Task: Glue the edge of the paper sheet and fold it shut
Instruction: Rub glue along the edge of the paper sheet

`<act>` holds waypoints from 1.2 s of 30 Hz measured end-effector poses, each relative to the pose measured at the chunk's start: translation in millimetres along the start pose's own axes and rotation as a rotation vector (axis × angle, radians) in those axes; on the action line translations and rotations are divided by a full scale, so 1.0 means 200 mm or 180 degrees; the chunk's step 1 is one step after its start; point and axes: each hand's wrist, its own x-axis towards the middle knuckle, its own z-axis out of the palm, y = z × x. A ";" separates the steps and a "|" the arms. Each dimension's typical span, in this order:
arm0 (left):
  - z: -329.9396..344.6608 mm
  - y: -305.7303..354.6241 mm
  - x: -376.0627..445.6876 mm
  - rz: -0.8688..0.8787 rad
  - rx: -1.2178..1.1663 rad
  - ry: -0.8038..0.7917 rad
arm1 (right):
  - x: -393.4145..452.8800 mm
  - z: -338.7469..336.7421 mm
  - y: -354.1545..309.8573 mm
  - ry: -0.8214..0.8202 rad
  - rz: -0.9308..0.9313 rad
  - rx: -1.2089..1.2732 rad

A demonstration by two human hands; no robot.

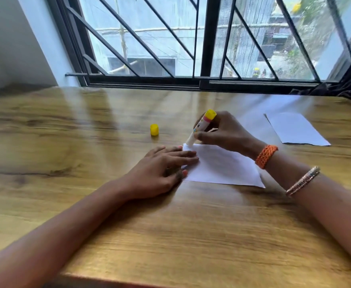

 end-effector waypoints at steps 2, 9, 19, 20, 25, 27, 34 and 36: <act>0.00 0.01 0.00 -0.0012 0.0009 -0.0016 | 0.01 0.00 0.01 -0.0053 0.0027 0.0038; 0.00 0.01 0.00 -0.0015 -0.0013 -0.0046 | 0.03 0.02 0.01 -0.0098 0.0129 0.0063; -0.01 0.03 -0.01 -0.0086 -0.0070 -0.0010 | 0.03 -0.02 0.01 -0.0052 -0.0020 -0.0470; -0.02 0.03 -0.01 -0.0088 -0.0089 -0.0010 | 0.02 -0.03 0.02 -0.0033 -0.0022 -0.0456; -0.02 0.03 0.00 -0.0097 -0.0187 -0.0023 | 0.02 -0.02 0.03 0.0038 -0.0061 -0.0331; -0.02 0.03 -0.01 -0.0075 -0.0204 -0.0021 | 0.03 -0.01 0.02 0.0025 -0.0060 -0.0338; -0.02 0.03 0.00 -0.0108 -0.0223 -0.0042 | 0.03 0.02 0.00 0.0048 -0.0108 -0.0383; -0.02 0.03 0.00 -0.0116 -0.0214 -0.0037 | 0.03 0.01 0.01 0.0051 -0.0091 -0.0466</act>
